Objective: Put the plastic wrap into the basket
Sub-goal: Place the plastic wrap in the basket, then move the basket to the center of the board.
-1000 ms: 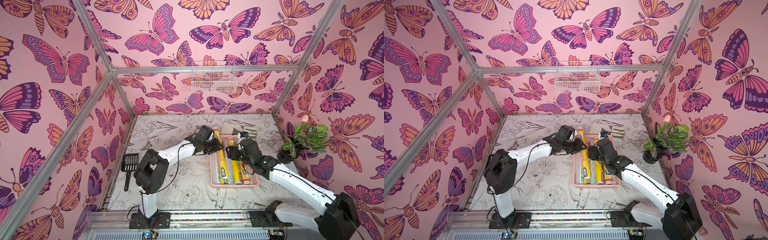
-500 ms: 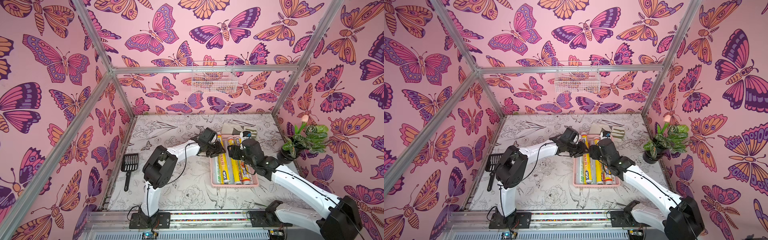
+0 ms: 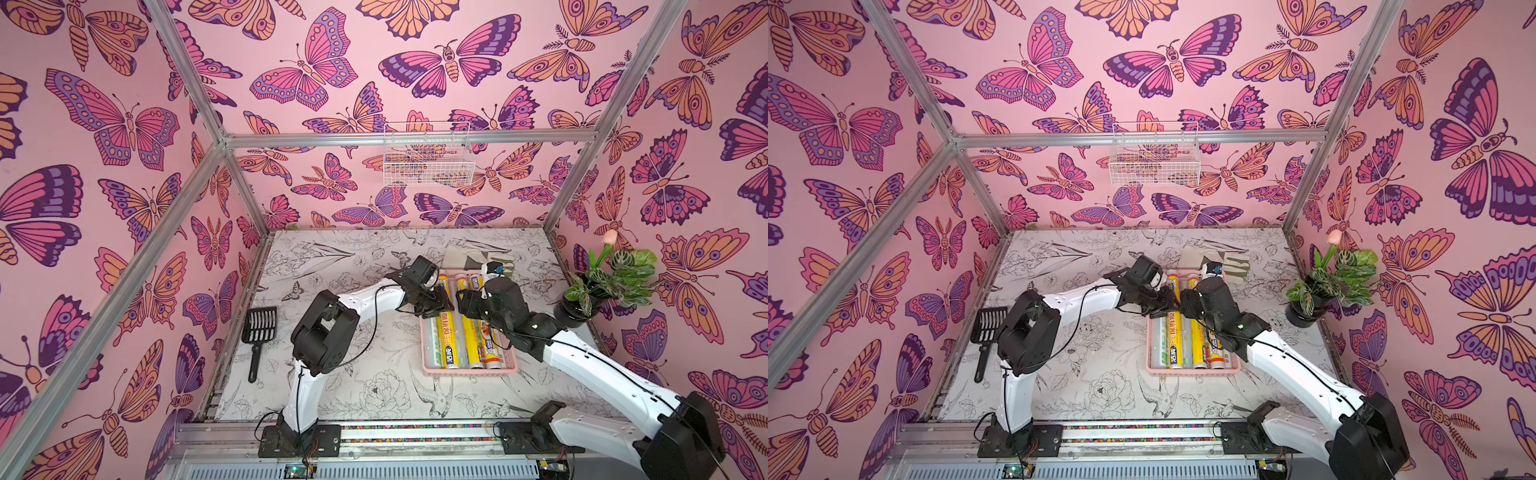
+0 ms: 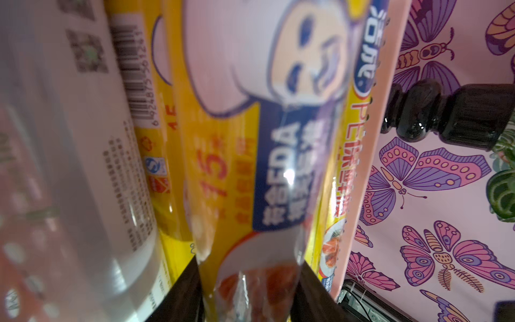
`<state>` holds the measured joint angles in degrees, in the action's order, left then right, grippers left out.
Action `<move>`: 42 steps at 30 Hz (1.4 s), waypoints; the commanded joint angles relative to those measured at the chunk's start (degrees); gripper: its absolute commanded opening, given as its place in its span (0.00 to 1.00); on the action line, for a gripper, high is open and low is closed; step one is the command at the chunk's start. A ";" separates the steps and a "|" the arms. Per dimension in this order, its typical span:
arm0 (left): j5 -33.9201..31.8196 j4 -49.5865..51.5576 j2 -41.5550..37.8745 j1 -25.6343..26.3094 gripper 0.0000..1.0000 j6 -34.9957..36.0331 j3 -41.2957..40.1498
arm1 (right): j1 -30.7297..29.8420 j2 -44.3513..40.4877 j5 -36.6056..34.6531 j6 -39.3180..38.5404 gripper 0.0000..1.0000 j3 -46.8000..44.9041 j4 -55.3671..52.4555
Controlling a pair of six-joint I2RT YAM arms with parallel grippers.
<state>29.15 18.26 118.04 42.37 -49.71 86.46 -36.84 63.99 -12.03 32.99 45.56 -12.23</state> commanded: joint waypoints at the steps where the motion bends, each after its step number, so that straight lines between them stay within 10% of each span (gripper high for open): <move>1: 0.44 1.52 0.62 0.43 0.50 1.11 1.00 | 1.87 -1.47 -4.04 0.03 0.70 -0.38 -3.32; 9: 0.62 1.66 0.27 0.52 0.56 1.37 1.35 | 17.90 0.85 7.72 2.04 0.70 -3.53 -4.99; 17: -1.66 1.62 -2.26 0.52 0.56 2.52 0.12 | 21.14 7.05 9.69 1.45 0.70 -3.87 -6.54; 28: -8.22 1.86 -8.55 0.44 0.57 6.07 -3.16 | 20.74 13.49 25.90 4.16 0.67 -3.60 0.91; 42: -20.64 1.93 -25.01 -7.55 0.59 9.12 -15.98 | 7.80 19.29 25.20 10.06 0.67 0.24 5.86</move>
<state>12.64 19.57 96.38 36.56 -42.81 73.08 -25.98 81.76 8.21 40.58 43.99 -7.20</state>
